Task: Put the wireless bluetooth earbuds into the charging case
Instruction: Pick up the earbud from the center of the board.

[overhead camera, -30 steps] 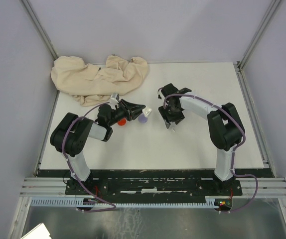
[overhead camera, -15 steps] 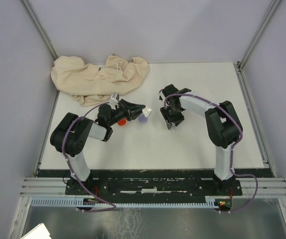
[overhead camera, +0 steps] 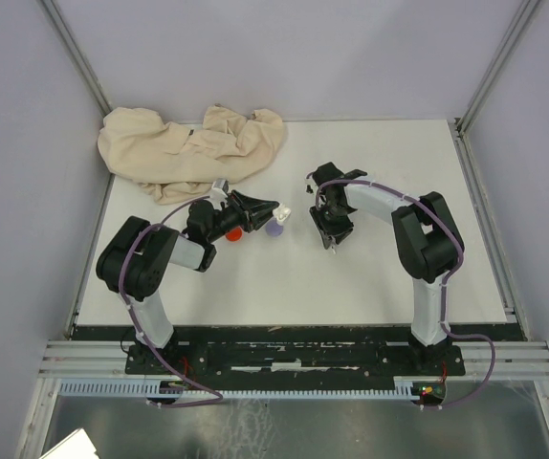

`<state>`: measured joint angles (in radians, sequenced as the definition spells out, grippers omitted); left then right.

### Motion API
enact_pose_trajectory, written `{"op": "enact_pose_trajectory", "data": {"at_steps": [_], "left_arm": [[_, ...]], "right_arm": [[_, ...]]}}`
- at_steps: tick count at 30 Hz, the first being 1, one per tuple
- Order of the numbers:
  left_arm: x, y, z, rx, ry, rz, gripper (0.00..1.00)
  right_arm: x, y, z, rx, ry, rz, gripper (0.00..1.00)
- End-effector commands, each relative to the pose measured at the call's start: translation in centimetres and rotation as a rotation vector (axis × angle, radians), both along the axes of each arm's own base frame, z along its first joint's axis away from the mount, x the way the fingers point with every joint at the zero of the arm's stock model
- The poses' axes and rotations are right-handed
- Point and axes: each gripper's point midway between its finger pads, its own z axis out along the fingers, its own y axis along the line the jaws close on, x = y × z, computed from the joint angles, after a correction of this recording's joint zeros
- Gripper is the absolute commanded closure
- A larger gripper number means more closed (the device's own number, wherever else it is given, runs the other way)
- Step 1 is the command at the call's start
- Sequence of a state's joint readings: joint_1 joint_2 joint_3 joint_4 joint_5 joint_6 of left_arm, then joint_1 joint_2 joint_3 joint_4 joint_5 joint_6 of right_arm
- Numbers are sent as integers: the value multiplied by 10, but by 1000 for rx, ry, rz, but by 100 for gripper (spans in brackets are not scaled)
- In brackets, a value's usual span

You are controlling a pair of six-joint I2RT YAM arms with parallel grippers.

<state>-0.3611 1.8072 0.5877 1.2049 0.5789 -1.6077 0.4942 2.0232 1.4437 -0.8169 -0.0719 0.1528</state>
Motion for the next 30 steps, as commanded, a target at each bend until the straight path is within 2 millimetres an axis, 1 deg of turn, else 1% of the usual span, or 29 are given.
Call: {"op": "enact_pose_trajectory", "data": {"at_steps": [1,11,12,13,16,19,21,24,26,27,30], "left_arm": [[-3,1,21,2,-105,-9,97],[-4,1,21,-1,-104,-9,97],[-3,2,21,-1,-106,-7,97],[-3,1,21,-1,-104,-8,97],[-4,1,22,-2,-107,-8,97],[-4,1,22,-2,-108,-8,97],[-4,2,21,-1,-105,-8,97],[-4,2,20,-1,-101,-7,97],[-4,2,20,-2,-103,-6,97],[-4,2,21,-4,-103,-7,97],[-4,-1,22,-6,-101,-16,97]], "right_arm": [[11,5,6,20,-26,3,55],[9,2,7,6,-20,1,66],[10,2,8,6,-24,0,71],[10,2,8,5,-26,-1,72],[15,3,14,8,-51,-8,85],[24,6,27,28,-112,-12,89],[34,9,42,61,-188,-12,93],[48,18,80,148,-341,-16,95],[56,24,110,217,-451,-19,95],[58,26,122,253,-498,-19,96],[62,36,170,391,-679,-8,97]]}}
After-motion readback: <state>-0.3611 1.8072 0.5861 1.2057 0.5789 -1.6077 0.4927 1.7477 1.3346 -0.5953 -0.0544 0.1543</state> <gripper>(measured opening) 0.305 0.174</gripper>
